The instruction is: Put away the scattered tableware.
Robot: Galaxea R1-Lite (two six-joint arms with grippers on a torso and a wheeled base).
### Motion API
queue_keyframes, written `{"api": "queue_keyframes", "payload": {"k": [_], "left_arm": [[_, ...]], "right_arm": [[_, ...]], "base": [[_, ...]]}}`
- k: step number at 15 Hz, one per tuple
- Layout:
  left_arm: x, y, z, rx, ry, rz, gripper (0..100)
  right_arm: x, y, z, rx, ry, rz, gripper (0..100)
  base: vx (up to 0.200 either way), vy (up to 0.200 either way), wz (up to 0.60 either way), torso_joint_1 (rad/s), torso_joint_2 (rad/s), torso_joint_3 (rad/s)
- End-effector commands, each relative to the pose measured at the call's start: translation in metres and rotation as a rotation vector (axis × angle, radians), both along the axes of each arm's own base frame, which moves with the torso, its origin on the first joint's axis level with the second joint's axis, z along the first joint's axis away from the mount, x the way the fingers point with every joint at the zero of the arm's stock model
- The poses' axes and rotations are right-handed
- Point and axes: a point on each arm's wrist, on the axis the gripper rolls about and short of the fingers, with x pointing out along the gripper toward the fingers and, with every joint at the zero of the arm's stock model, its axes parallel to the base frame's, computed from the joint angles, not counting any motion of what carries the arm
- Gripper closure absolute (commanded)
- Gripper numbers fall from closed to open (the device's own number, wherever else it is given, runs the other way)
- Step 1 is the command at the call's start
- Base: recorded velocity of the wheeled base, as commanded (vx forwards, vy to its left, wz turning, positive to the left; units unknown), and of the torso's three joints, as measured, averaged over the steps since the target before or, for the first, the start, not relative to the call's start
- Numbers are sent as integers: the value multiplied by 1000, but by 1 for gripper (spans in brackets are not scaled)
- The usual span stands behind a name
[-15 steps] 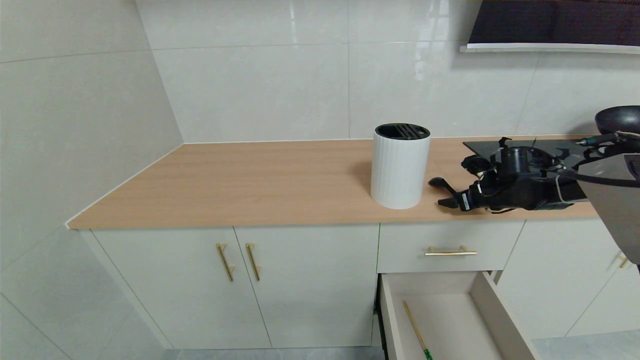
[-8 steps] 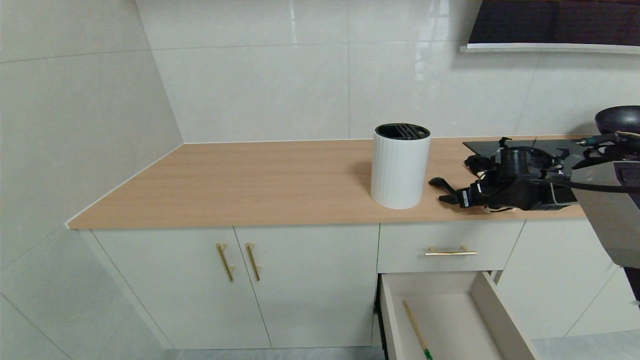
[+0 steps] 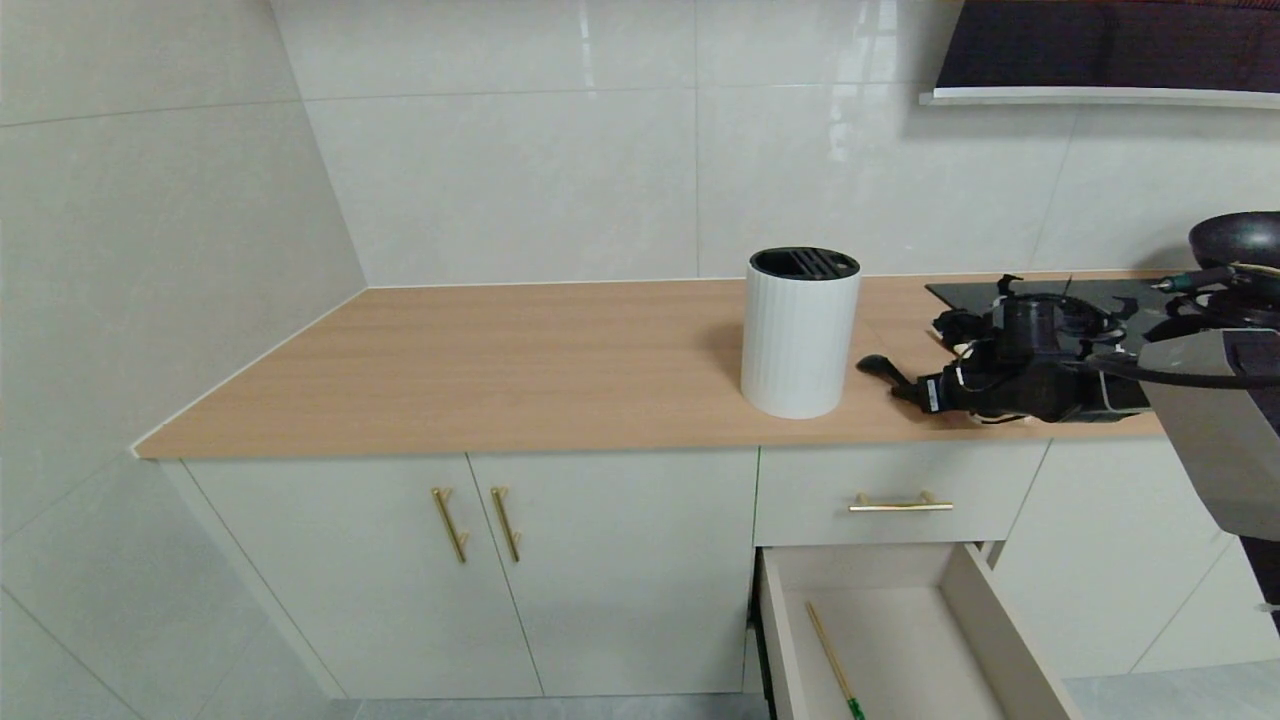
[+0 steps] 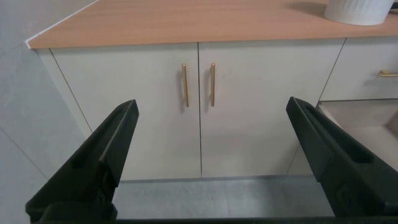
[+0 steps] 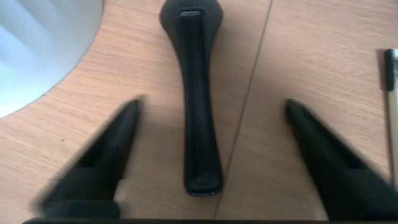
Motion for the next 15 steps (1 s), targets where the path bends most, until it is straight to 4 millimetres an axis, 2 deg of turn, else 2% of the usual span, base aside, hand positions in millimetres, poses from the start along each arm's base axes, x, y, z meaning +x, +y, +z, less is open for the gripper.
{"api": "queue_keyframes", "payload": {"k": [1,3,9,12,15], "left_arm": [[0,0,0,0,0,0,0],[0,0,0,0,0,0,0],[0,0,0,0,0,0,0],[0,0,0,0,0,0,0],[0,0,0,0,0,0,0]], "right_arm": [[-1,2,-7,-1,27,7,100],[-1,3,-13,-4,53,8,100],[-2,3,-7,-3,45,8,100],[-21,3,31,-3,56,-3,100],[-51,6,60,-15,64,-27,100]], "base": [[0,0,0,0,0,0],[0,0,0,0,0,0],[0,0,0,0,0,0],[0,0,0,0,0,0],[0,0,0,0,0,0]]}}
